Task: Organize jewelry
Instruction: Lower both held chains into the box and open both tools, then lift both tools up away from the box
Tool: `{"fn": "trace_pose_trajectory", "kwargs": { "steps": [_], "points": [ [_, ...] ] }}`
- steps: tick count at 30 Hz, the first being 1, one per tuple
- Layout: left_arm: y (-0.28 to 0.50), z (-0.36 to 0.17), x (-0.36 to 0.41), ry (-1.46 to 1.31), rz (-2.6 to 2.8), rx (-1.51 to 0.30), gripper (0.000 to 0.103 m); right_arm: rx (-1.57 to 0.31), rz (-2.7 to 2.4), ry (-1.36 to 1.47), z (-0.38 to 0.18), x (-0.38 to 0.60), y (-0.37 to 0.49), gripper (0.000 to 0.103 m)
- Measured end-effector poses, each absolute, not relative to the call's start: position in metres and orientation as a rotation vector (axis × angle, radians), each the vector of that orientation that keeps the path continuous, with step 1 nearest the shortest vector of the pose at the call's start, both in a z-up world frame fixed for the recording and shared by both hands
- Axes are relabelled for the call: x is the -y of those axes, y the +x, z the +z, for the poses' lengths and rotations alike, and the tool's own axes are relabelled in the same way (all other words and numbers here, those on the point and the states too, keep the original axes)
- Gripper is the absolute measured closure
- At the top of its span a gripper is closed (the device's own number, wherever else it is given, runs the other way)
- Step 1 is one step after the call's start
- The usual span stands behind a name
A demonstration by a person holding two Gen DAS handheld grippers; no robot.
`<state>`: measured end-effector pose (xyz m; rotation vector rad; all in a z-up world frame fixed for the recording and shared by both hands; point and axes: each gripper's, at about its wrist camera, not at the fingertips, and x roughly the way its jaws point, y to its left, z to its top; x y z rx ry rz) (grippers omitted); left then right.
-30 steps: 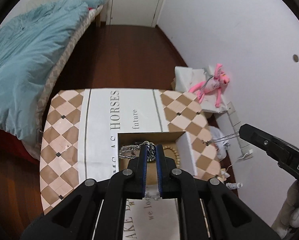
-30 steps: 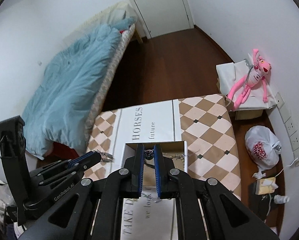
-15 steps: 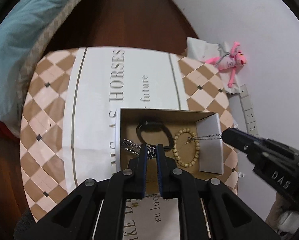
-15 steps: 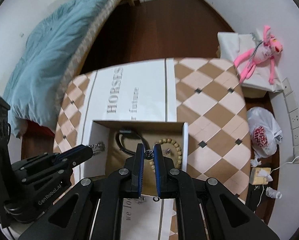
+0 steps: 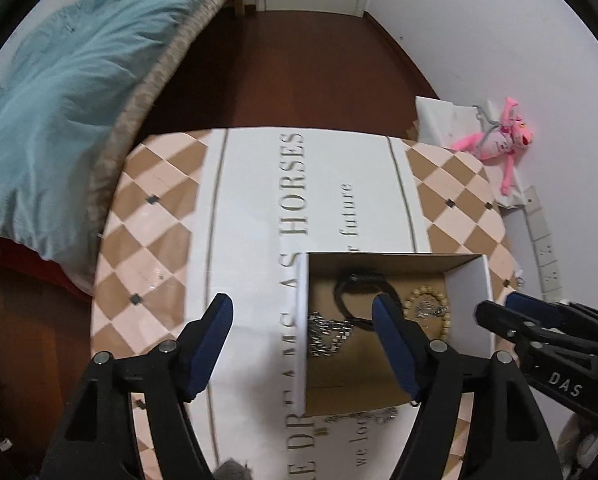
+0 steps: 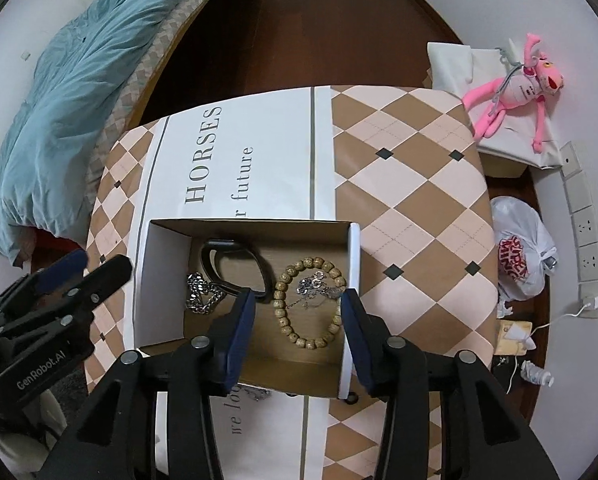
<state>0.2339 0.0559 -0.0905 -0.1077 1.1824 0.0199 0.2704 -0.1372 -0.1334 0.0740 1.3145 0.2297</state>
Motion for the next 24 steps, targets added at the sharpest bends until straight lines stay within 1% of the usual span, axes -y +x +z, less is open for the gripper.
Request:
{"fn": "trace_pose_trajectory", "kwargs": {
  "steps": [1, 2, 3, 4, 5, 6, 7, 9, 11, 17, 24],
  "points": [
    [0.232, -0.09, -0.056, -0.096, 0.029, -1.174, 0.027, -1.306, 0.214, 0.064, -0.133, 0.138, 0.269, 0.055],
    [0.231, -0.09, -0.057, -0.088, 0.037, -1.17, 0.016, -1.295, 0.194, 0.046, -0.132, 0.139, 0.266, 0.048],
    [0.228, -0.09, -0.057, -0.079, 0.048, -1.166, 0.011, -1.282, 0.172, 0.025, -0.131, 0.14, 0.263, 0.036],
    [0.226, -0.091, -0.058, -0.072, 0.058, -1.16, 0.005, -1.272, 0.154, 0.011, -0.131, 0.141, 0.261, 0.03],
    [0.223, -0.092, -0.058, -0.068, 0.065, -1.157, 0.005, -1.263, 0.13, -0.008, -0.132, 0.142, 0.256, 0.021],
    [0.22, -0.093, -0.058, -0.063, 0.073, -1.153, 0.005, -1.258, 0.112, -0.026, -0.134, 0.142, 0.252, 0.015],
    [0.217, -0.095, -0.058, -0.059, 0.08, -1.147, 0.004, -1.254, 0.095, -0.042, -0.137, 0.143, 0.248, 0.013],
    [0.21, -0.098, -0.057, -0.056, 0.086, -1.141, 0.002, -1.255, 0.075, -0.056, -0.142, 0.145, 0.241, 0.006],
    [0.205, -0.102, -0.056, -0.057, 0.087, -1.147, 0.001, -1.255, 0.058, -0.076, -0.148, 0.146, 0.233, 0.003],
    [0.191, -0.105, -0.052, -0.049, 0.091, -1.142, 0.001, -1.231, 0.04, -0.089, -0.151, 0.147, 0.217, 0.003],
    [0.174, -0.084, -0.048, -0.03, 0.107, -1.083, 0.001, -1.152, 0.021, -0.071, -0.127, 0.153, 0.196, 0.003]
  ]
}}
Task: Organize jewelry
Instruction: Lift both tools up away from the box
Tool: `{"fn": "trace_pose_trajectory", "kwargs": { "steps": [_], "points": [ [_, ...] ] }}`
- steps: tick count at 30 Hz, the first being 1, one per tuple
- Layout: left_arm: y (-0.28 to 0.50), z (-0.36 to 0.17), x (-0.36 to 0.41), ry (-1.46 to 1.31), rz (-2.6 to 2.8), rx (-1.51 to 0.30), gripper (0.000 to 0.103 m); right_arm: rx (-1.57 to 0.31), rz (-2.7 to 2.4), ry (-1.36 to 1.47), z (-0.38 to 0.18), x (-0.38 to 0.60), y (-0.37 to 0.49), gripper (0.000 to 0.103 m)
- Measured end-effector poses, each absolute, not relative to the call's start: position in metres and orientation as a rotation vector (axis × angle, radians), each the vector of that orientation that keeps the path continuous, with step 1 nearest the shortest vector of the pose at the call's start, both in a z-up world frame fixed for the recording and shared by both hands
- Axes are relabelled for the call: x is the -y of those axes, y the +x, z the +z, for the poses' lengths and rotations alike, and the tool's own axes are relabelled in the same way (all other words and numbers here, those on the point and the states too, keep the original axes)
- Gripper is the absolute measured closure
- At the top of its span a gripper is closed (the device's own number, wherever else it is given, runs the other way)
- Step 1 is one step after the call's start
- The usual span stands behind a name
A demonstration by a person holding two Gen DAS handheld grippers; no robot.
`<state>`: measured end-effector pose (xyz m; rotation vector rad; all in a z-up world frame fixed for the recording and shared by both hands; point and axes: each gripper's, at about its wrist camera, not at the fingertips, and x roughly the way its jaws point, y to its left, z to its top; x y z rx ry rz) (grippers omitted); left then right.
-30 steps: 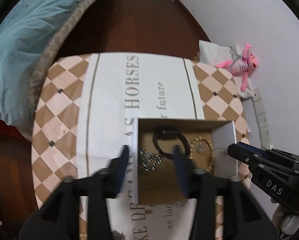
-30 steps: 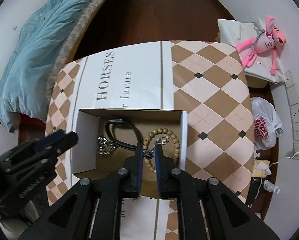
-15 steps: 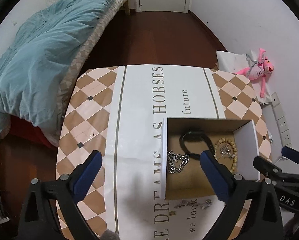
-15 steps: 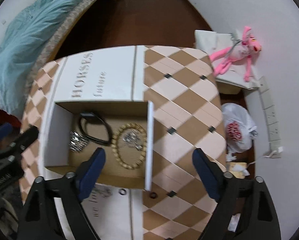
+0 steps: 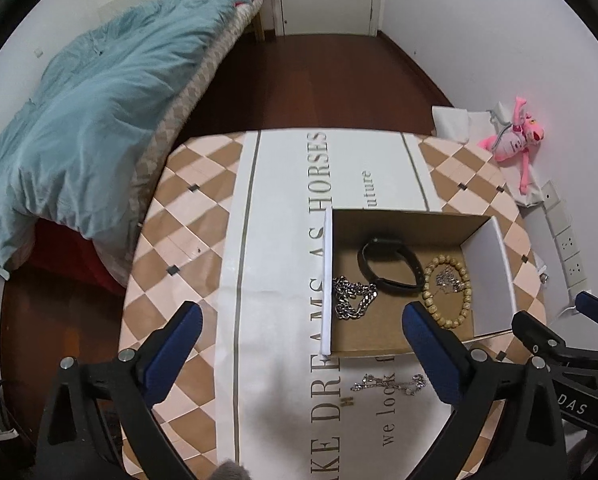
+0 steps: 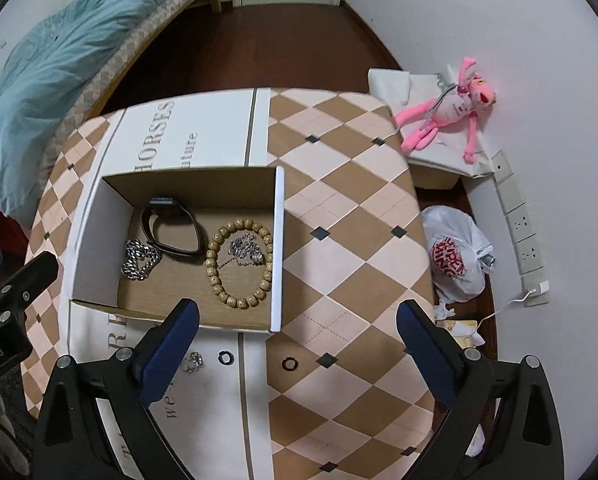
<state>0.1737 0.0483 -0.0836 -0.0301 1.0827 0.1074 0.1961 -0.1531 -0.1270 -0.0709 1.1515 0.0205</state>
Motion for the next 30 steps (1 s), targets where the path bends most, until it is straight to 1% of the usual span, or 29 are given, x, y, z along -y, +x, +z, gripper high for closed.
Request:
{"fn": "trace_pose_trajectory", "kwargs": {
  "steps": [13, 18, 24, 30],
  "points": [
    [0.121, -0.008, -0.034, -0.058, 0.092, -0.923, 0.001, -0.937, 0.008, -0.046, -0.039, 0.163, 0.135, 0.003],
    [0.099, 0.016, -0.029, -0.05, 0.073, -0.881, 0.001, -0.883, 0.019, -0.032, -0.013, 0.164, 0.109, 0.003],
    [0.077, 0.028, -0.029, -0.052, 0.066, -0.867, 0.001, -0.844, 0.026, -0.012, 0.008, 0.168, 0.079, 0.003],
    [0.057, 0.032, -0.027, -0.059, 0.064, -0.862, 0.001, -0.836, 0.042, 0.02, 0.013, 0.174, 0.061, 0.003]
  ]
}}
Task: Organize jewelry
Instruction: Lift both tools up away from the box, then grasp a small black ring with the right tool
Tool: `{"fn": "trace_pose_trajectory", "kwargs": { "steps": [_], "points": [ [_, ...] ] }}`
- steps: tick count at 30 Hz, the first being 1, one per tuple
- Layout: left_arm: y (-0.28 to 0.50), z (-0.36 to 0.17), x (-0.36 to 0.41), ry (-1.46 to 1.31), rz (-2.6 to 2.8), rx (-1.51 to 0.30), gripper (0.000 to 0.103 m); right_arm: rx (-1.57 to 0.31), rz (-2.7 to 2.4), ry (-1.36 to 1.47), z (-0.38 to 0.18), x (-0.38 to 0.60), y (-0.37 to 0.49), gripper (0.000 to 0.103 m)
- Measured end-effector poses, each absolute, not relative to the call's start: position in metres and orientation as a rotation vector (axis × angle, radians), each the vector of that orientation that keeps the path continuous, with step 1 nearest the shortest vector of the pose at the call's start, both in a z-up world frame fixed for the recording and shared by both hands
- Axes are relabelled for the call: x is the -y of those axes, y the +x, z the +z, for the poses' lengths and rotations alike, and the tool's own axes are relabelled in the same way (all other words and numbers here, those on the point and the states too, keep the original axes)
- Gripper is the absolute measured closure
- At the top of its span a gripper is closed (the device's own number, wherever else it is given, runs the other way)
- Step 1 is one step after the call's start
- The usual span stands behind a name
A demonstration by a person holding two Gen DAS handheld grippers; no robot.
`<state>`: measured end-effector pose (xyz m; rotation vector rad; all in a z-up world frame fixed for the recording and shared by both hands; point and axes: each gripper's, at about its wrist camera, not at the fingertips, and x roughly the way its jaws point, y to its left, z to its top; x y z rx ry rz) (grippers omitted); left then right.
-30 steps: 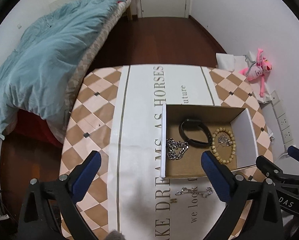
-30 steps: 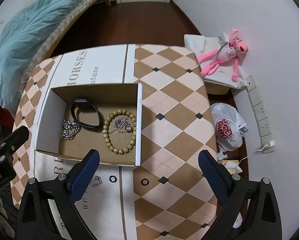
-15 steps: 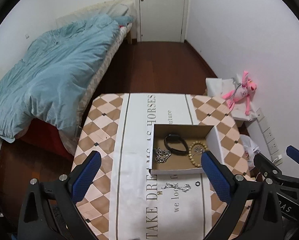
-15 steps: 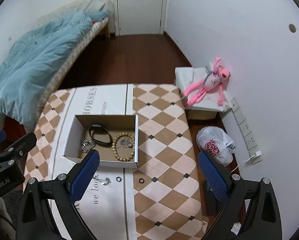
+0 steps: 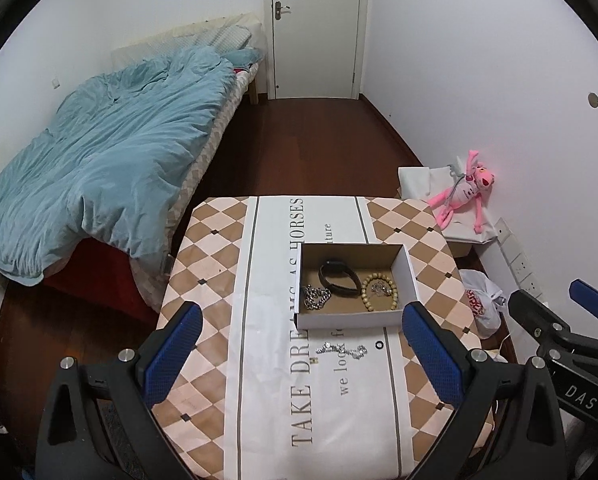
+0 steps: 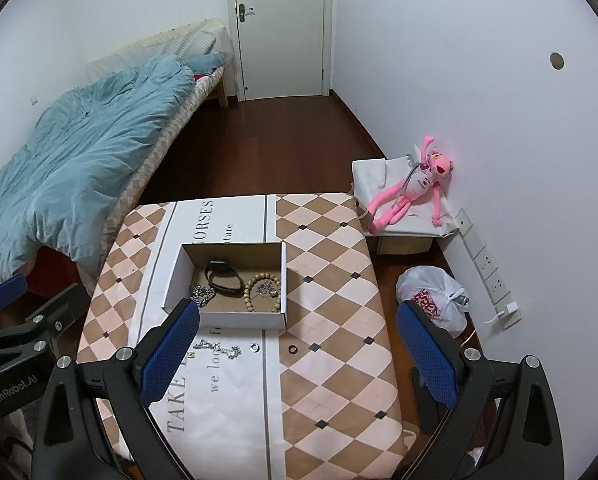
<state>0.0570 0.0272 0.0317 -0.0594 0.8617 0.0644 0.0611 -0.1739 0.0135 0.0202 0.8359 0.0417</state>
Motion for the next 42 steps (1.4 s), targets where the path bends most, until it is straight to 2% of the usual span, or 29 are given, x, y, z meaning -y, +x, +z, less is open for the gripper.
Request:
{"fn": "trace_pose_trajectory", "kwargs": {
  "steps": [7, 16, 17, 18, 20, 28, 35, 37, 38, 39, 42],
  "points": [
    [0.049, 0.016, -0.023, -0.042, 0.116, -0.859, 0.001, -0.889, 0.034, 0.067, -0.013, 0.189, 0.057, 0.003],
    [0.066, -0.074, -0.026, -0.027, 0.178, -0.993, 0.001, -1.066, 0.033, 0.182, -0.127, 0.211, 0.082, 0.004],
    [0.067, -0.082, -0.026, -0.024, 0.183, -1.008, 0.001, -1.078, 0.04, 0.189, -0.143, 0.211, 0.086, 0.011],
    [0.07, -0.096, -0.028, -0.01, 0.201, -1.036, 0.001, -1.094, 0.039, 0.189, -0.156, 0.21, 0.089, 0.023],
    [0.073, -0.114, -0.029, 0.003, 0.202, -1.066, 0.001, -1.11, 0.048, 0.184, -0.176, 0.206, 0.096, 0.031],
    [0.078, -0.174, -0.044, 0.018, 0.246, -1.179, 0.001, -1.069, 0.07, 0.122, -0.228, 0.187, 0.124, 0.031],
    [0.079, -0.195, -0.053, 0.007, 0.26, -1.219, 0.001, -1.021, 0.077, 0.056, -0.237, 0.173, 0.134, 0.047],
    [0.08, -0.2, -0.054, -0.003, 0.257, -1.23, 0.001, -0.999, 0.079, 0.037, -0.236, 0.17, 0.133, 0.059],
    [0.081, -0.201, -0.054, -0.003, 0.258, -1.232, 0.001, -0.992, 0.078, 0.025, -0.236, 0.169, 0.133, 0.082],
    [0.081, -0.203, -0.055, -0.007, 0.258, -1.235, 0.001, -0.989, 0.084, 0.023, -0.236, 0.169, 0.133, 0.09],
    [0.08, -0.209, -0.057, -0.036, 0.248, -1.249, 0.001, -0.976, 0.097, 0.062, -0.234, 0.173, 0.129, 0.09]
  ]
}}
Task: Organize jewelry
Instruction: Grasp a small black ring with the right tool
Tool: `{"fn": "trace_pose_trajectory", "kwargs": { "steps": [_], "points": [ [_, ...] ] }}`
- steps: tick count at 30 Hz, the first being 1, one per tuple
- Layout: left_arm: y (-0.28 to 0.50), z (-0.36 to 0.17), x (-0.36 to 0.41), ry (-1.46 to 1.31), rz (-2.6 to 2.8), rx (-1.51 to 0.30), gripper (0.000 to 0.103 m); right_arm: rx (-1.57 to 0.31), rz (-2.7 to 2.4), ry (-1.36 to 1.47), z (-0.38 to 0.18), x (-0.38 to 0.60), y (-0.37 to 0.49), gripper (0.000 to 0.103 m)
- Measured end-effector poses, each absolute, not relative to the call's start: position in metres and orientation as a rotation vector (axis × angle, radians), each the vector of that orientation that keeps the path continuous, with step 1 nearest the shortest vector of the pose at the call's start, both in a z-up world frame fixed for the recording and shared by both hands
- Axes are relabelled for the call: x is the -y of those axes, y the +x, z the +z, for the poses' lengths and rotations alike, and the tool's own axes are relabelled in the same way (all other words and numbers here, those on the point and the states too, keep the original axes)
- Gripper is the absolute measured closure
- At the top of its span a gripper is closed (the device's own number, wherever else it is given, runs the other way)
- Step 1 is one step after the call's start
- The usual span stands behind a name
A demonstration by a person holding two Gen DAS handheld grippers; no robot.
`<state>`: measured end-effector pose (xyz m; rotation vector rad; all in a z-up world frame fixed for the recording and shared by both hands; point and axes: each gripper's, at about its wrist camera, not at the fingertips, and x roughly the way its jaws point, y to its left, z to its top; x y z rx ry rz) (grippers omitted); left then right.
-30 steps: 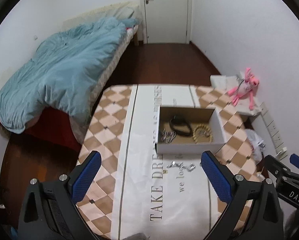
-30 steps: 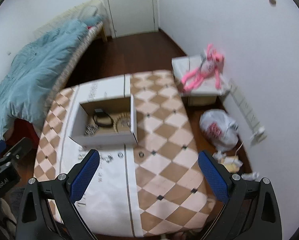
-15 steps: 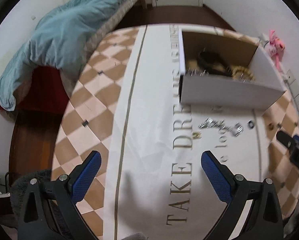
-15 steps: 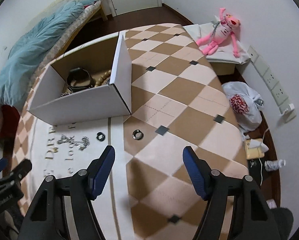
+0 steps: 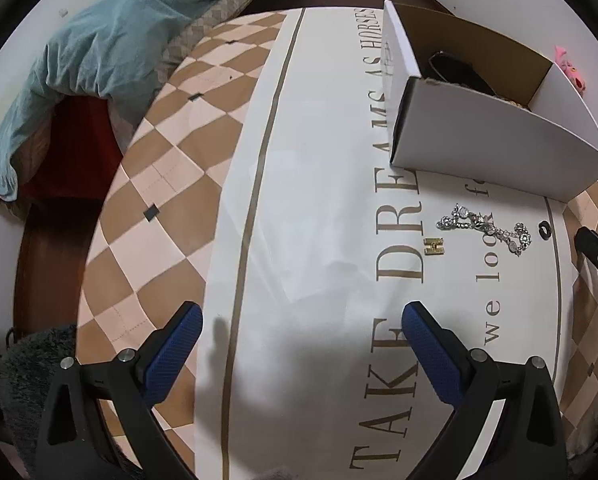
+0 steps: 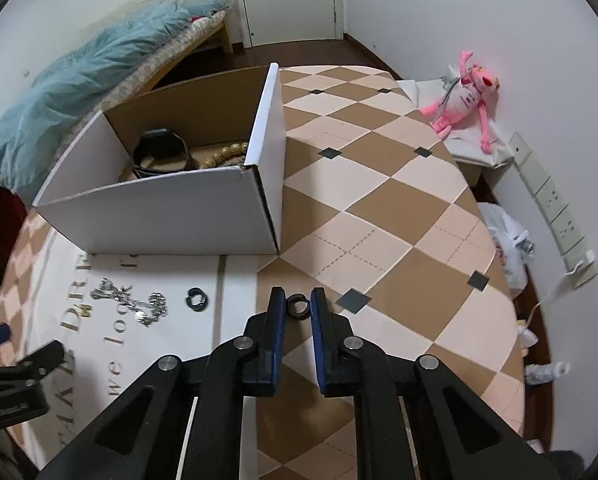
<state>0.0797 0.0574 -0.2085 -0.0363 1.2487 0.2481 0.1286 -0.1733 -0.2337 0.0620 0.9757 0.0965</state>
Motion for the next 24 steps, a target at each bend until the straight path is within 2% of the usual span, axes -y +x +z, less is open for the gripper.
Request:
{"fn": "trace_pose_trajectory", "kwargs": {
  "steps": [10, 12, 14, 15, 18, 20, 21, 23, 24],
  "points": [
    [0.092, -0.207, -0.049, -0.131, 0.152, -1.219, 0.002, -0.961, 0.1, 0.232, -0.218, 0.203, 0.111, 0.09],
    [0.097, -0.207, -0.043, -0.138, 0.128, -1.211, 0.008, -0.96, 0.096, 0.23, -0.217, 0.203, 0.109, 0.09],
    [0.103, -0.208, -0.037, -0.132, 0.116, -1.208, 0.024, -0.962, 0.09, 0.227, -0.217, 0.204, 0.108, 0.09],
    [0.106, -0.207, -0.033, -0.118, 0.115, -1.202, 0.025, -0.963, 0.087, 0.226, -0.216, 0.204, 0.107, 0.09],
    [0.111, -0.206, -0.025, -0.083, 0.107, -1.18, 0.041, -0.969, 0.077, 0.222, -0.217, 0.206, 0.107, 0.09],
    [0.112, -0.203, -0.019, -0.061, 0.082, -1.154, 0.063, -0.973, 0.071, 0.221, -0.218, 0.208, 0.108, 0.09],
    [0.112, -0.202, -0.016, -0.047, 0.069, -1.143, 0.069, -0.975, 0.07, 0.219, -0.218, 0.208, 0.108, 0.09],
    [0.112, -0.201, -0.012, -0.027, 0.048, -1.133, 0.088, -0.973, 0.065, 0.215, -0.217, 0.209, 0.107, 0.09],
    [0.112, -0.2, -0.011, -0.023, 0.042, -1.13, 0.091, -0.971, 0.064, 0.213, -0.216, 0.209, 0.107, 0.09]
  ]
}}
